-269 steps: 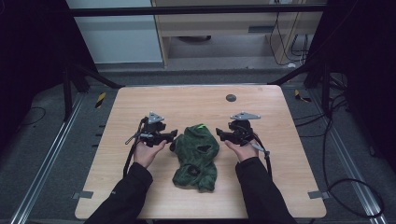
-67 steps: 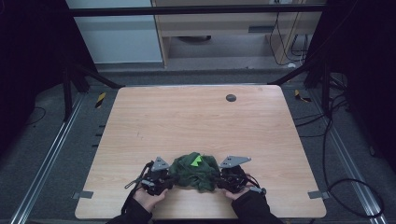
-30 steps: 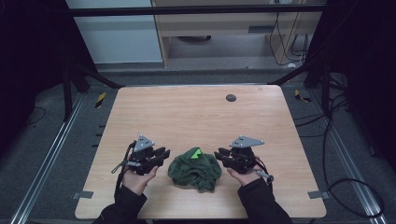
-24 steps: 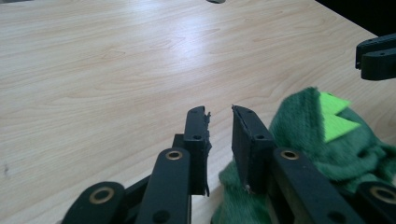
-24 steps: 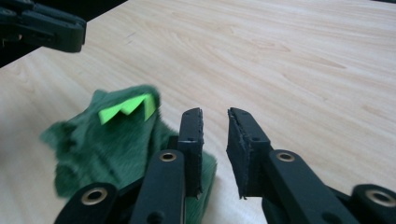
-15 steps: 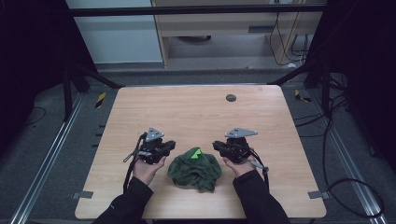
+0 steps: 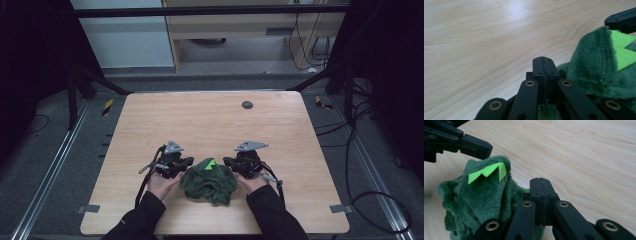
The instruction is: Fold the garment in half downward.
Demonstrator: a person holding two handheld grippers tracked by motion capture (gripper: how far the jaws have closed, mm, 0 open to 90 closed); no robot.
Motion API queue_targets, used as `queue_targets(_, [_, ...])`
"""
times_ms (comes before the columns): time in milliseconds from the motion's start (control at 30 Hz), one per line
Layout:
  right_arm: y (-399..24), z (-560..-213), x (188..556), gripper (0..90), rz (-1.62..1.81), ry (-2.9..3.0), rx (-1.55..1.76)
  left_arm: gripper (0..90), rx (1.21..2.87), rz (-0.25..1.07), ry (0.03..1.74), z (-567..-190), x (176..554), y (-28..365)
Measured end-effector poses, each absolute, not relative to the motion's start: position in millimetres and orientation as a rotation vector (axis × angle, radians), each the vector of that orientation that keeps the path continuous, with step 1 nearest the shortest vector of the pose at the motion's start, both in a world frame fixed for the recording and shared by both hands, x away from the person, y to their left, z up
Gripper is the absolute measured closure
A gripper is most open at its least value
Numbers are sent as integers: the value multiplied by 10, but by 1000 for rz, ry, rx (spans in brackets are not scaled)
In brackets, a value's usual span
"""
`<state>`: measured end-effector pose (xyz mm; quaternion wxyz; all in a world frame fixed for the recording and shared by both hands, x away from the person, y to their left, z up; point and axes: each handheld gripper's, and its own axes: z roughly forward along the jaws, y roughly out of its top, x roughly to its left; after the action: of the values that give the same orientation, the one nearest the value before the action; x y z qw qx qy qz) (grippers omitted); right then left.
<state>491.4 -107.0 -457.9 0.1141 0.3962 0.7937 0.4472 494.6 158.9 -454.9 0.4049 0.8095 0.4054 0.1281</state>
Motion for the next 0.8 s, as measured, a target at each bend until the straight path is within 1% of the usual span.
queue_targets(233, [-992, -4637, 4872, 900, 1311, 2377, 1139, 897, 2054, 290, 987, -4542, 4898, 1553])
queue_targets(467, [-944, -4588, 4779, 898, 1349, 2398, 1097, 897, 2056, 278, 944, -4489, 4777, 1526])
queue_targets(800, [-942, -4530, 4625, 897, 1389, 2417, 1059, 896, 2050, 256, 893, -4398, 4544, 1599])
